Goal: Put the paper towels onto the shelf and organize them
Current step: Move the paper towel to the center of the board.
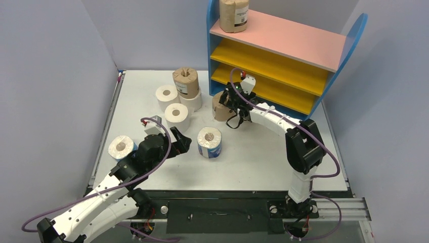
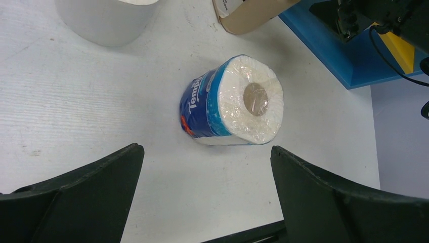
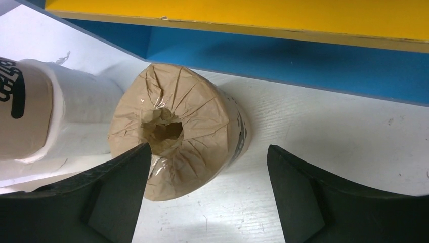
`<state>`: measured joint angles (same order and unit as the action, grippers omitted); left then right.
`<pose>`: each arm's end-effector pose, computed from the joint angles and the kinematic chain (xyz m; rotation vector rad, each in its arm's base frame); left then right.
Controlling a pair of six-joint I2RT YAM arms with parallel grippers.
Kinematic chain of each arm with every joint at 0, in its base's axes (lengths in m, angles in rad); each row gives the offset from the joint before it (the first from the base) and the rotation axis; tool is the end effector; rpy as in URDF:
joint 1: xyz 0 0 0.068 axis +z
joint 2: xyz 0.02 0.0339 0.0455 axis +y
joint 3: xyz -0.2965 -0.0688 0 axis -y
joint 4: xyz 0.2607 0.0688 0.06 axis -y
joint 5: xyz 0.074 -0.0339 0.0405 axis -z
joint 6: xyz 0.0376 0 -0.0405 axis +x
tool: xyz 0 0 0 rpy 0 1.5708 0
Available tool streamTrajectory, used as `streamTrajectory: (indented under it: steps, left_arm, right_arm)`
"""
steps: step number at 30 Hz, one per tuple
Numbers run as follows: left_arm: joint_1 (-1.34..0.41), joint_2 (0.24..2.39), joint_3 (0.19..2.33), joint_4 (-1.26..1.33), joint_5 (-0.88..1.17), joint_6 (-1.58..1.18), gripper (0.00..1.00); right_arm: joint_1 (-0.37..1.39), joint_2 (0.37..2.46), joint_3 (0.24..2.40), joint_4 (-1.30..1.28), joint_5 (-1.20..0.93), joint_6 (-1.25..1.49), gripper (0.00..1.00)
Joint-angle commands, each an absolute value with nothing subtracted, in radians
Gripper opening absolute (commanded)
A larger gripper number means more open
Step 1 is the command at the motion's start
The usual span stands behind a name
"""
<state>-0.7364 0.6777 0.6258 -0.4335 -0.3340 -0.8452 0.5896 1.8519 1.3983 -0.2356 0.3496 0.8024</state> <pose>0.1189 -0.0912 0.2947 -0.3241 2.0645 -0.6449 0.3789 0.2380 0.2685 0.4214 2.1967 0.3721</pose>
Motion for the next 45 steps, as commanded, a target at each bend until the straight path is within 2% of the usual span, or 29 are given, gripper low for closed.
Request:
streamTrajectory:
  steps: [1, 11, 14, 25, 33, 45]
  left_arm:
    - [-0.729, 0.683, 0.624, -0.414, -0.346, -0.817, 0.96]
    - [-0.728, 0.679, 0.61, -0.414, -0.339, -0.821, 0.97]
    - [-0.727, 0.672, 0.607, -0.415, -0.339, -0.822, 0.96]
    - [-0.728, 0.672, 0.603, -0.411, -0.327, -0.832, 0.97]
    - [-0.727, 0.69, 0.601, -0.39, -0.311, -0.843, 0.96]
    - [-0.727, 0.764, 0.617, -0.319, -0.273, -0.859, 0.97]
  right_arm:
    - [0.583, 1.879, 1.45, -0.253, 0.353, 0.815, 0.79]
    - [0.569, 1.931, 1.475, -0.24, 0.324, 0.828, 0.75]
    - [0.56, 1.953, 1.483, -0.236, 0.3, 0.841, 0.7]
    - [0.55, 1.93, 1.425, -0.197, 0.259, 0.848, 0.4]
    - [0.549, 1.763, 1.273, -0.191, 0.254, 0.788, 0.31]
    - [0.601, 1.39, 1.025, -0.37, 0.241, 0.621, 0.3]
